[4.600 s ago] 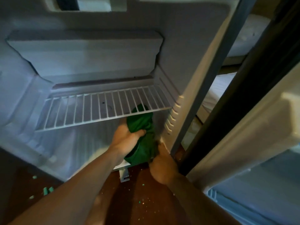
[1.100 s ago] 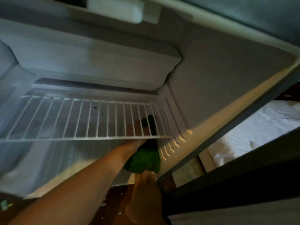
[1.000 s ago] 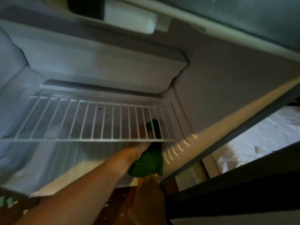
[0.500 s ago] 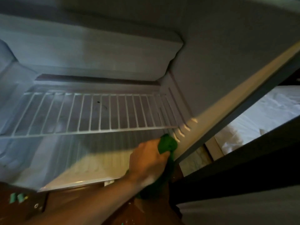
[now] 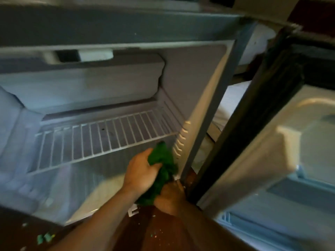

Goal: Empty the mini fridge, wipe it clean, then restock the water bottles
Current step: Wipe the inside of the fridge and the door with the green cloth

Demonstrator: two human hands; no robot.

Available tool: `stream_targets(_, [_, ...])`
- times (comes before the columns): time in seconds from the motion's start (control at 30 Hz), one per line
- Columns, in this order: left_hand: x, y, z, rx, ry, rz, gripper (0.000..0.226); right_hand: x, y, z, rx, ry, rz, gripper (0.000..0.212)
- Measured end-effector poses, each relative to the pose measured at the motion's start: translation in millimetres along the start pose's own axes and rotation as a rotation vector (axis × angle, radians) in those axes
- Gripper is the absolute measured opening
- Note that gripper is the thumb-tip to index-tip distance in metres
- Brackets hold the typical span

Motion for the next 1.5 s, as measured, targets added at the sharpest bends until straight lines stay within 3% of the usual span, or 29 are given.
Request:
stream_targets(0.03, [-2.6, -1.0, -8.6, -0.029, -0.124, -0.066, 0.019, 4.7, -7.2, 6.9, -0.048, 0.122, 0.051, 0.047])
stream_targets(0.13, [-0.5, -25.5, -34.4, -0.041, -0.375, -0.161, 0.029, 27.1, -34.7, 25.8, -0.052, 0.998, 0.21, 0.03])
stream_targets(0.2, [-4.6, -49.1, -46.6, 0.009, -0.3, -0.104, 0.031, 42.4, -55.8, 26.9, 0.011, 1.608, 0.244, 0.033])
stream_targets(0.3, [-6.8, -81.6, -60.6, 0.054, -0.036, -0.008, 0.039, 63.7, -89.1, 7.2, 0.124, 1.89, 0.066, 0.051])
stream_targets(0.43, [-44.8, -120.5, -84.6, -0.006, 0.212, 0.231, 0.059, 94.6, -145.3, -16.6, 0.144, 1.801, -0.147, 0.061])
stream_targets(0.5, [-82.7, -143.0, -94.9, 0.026, 0.257, 0.373, 0.064, 105.8, -170.1, -23.4, -0.011, 1.753, -0.24, 0.074])
stream_targets(0.57, [-119.1, -160.7, -102.6, 0.094, 0.295, 0.488, 0.061, 109.2, -191.9, -36.8, -0.183, 1.775, -0.301, 0.068])
stream_targets(0.7, [-183.3, -187.8, -114.7, 0.31, -0.028, 0.481, 0.063, 87.9, -249.3, -81.2, -0.482, 1.752, -0.413, 0.063])
stream_targets(0.9, [-294.5, -181.9, -102.9, -0.16, 0.168, 0.661, 0.026, 30.4, -346.1, -142.3, -0.733, 1.527, -0.612, 0.061])
stream_targets(1.0, [-349.3, -159.5, -68.7, -0.198, 0.236, 0.689, 0.019, -3.5, -384.7, -175.0, -0.915, 1.3, -0.674, 0.064])
stream_targets(1.2, [-390.3, -91.5, 2.2, -0.069, 0.348, 0.602, 0.03, -99.2, -433.9, -241.4, -1.282, 0.446, -0.55, 0.075])
stream_targets(1.33, [-372.0, -64.8, 33.8, -0.029, 0.693, 0.486, 0.043, -127.1, -428.5, -268.8, -1.214, -0.054, -0.36, 0.075])
stream_targets(1.43, [-371.9, -66.3, 39.0, -0.07, 0.868, 0.436, 0.046, -127.8, -400.0, -265.0, -1.128, -0.257, -0.201, 0.076])
stream_targets(1.5, [-372.9, -67.5, 38.4, -0.075, 0.892, 0.418, 0.048, -123.9, -378.4, -256.0, -1.158, -0.358, -0.092, 0.076])
Point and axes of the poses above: each hand's wrist, its own y-axis towards the middle knuckle, its own z-axis out of the palm, x = y × z, the point moved 3 cm from there along y, towards the middle knuckle, and after that the axes turned 2 degrees about y, right-handed, at the moved point
